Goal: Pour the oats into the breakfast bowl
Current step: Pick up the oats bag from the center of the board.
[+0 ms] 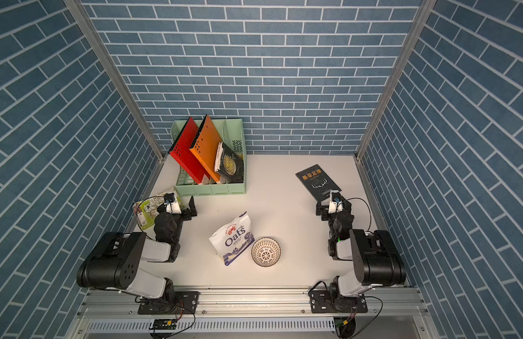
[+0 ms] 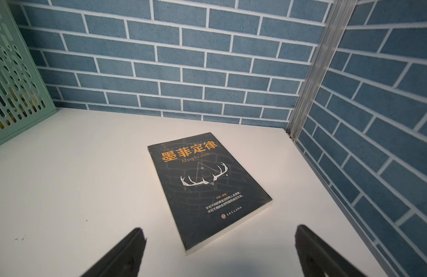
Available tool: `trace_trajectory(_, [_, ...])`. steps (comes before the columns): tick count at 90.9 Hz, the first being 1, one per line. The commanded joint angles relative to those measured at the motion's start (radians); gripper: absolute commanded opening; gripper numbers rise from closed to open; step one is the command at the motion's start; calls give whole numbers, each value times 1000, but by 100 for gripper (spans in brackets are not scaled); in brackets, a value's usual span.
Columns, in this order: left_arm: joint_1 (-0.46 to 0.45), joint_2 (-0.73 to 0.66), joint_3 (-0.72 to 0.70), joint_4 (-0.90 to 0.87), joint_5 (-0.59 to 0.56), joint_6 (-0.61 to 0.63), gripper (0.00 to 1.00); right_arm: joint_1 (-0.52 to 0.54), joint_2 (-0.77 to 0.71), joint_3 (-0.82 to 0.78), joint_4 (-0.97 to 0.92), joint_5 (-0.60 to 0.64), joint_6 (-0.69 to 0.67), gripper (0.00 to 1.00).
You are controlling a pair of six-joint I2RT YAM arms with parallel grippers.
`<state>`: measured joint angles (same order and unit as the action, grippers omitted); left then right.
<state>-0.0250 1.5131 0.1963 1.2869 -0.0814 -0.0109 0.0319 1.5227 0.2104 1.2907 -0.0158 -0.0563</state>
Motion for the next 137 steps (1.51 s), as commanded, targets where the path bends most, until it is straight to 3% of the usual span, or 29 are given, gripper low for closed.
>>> trace_trajectory(1, [-3, 2, 10, 6, 8, 4, 100, -1, 7, 3, -2, -4, 19, 100])
trace_trajectory(38, [-3, 2, 10, 5, 11, 4, 100, -1, -6, 12, -22, 15, 27, 100])
trace_trajectory(53, [-3, -5, 7, 9, -19, -9, 100, -1, -175, 123, -376, 44, 44, 100])
trace_trajectory(62, [-5, -98, -9, -31, -40, -11, 99, -1, -318, 179, -595, 48, 104, 100])
trace_trajectory(69, [-12, -252, -4, -165, -82, -22, 99, -1, -432, 227, -771, 54, 186, 100])
trace_trajectory(75, [-13, -401, 53, -390, -115, -125, 100, 0, -513, 274, -924, 33, 264, 100])
trace_trajectory(91, [-93, -623, 299, -941, 138, -344, 99, 0, -618, 370, -1182, -161, 350, 100])
trace_trajectory(110, [-354, -711, 583, -1498, 211, -280, 96, 2, -613, 448, -1334, -178, 291, 100])
trace_trajectory(121, [-498, -721, 649, -1668, 227, -283, 89, 2, -592, 469, -1343, -179, 281, 100])
trace_trajectory(137, [-684, -668, 679, -1805, 110, -274, 86, 2, -570, 487, -1342, -184, 282, 100])
